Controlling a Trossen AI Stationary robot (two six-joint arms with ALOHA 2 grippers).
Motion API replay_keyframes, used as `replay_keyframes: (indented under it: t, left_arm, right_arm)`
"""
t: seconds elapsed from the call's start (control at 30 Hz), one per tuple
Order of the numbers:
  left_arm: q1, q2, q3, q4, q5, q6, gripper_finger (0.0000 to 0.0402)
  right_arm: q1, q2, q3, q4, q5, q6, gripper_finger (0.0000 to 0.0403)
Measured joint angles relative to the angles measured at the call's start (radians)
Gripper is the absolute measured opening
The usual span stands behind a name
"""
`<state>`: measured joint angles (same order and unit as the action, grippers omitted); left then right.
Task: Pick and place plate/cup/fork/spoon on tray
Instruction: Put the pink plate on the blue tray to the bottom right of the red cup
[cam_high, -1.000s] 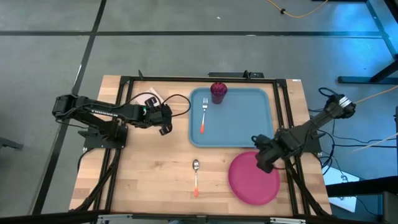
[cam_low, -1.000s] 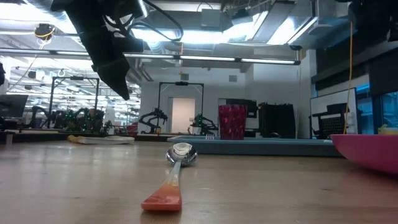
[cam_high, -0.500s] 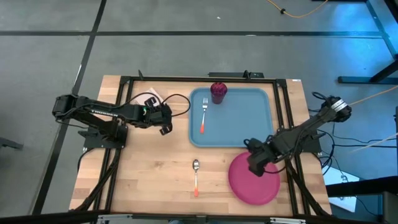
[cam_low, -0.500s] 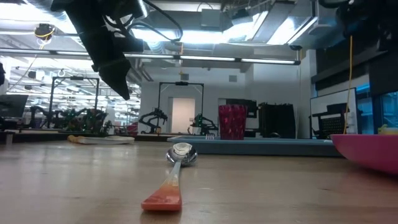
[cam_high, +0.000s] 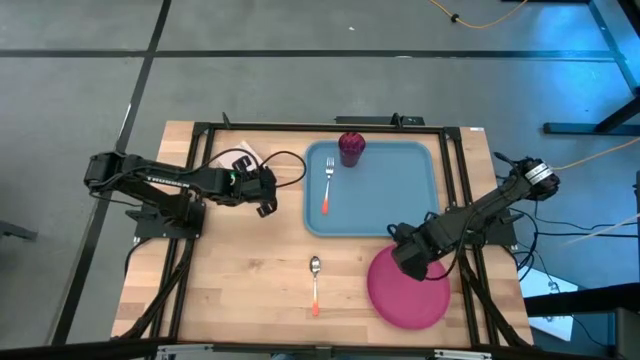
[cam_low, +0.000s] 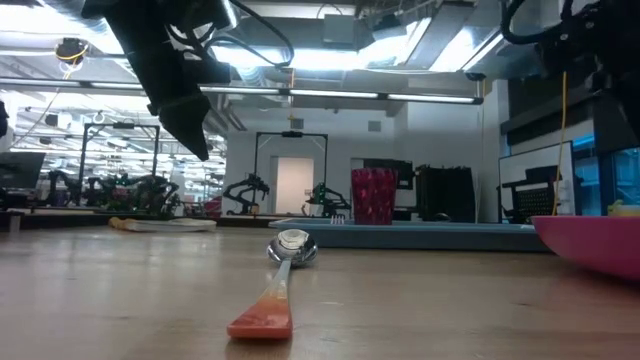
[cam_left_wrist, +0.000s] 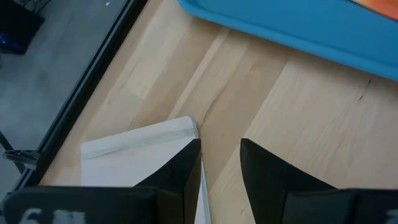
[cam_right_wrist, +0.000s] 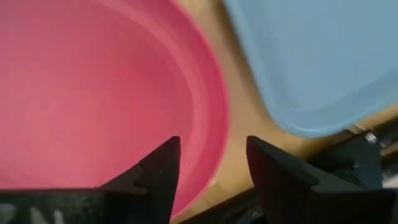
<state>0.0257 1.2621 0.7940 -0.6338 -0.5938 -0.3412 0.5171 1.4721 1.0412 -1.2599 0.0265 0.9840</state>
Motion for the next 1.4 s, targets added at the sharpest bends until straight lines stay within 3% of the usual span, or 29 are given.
replay_keyframes:
  t: [0.17,0.53,0.77,1.07,1.2,1.4]
  left_arm:
    - [0.0,0.0,0.0,0.0,0.0,-0.011,0.0104]
    - [0.0,0.0,0.0,0.001,-0.001,-0.02,0.0104]
    - [0.0,0.0,0.0,0.059,-0.001,-0.013,0.0104]
    - [0.0,0.0,0.0,0.078,-0.001,0.037,0.0104]
    - [0.0,0.0,0.0,0.078,-0.001,0.037,0.0104]
    - [0.0,0.0,0.0,0.077,0.0,0.037,0.0104]
  right_arm:
    - [0.0,-0.002,-0.008,0.012,0.018,-0.073,0.019]
    - [-0.004,-0.117,-0.243,0.198,-0.043,-0.071,0.019]
    - [-0.005,-0.122,-0.308,0.217,-0.021,-0.096,0.019]
    - [-0.005,-0.123,-0.414,0.391,-0.055,-0.114,0.0186]
    - [-0.005,-0.123,-0.415,0.389,-0.032,-0.104,0.0147]
    - [-0.014,-0.127,-0.397,0.392,0.022,-0.105,0.0022]
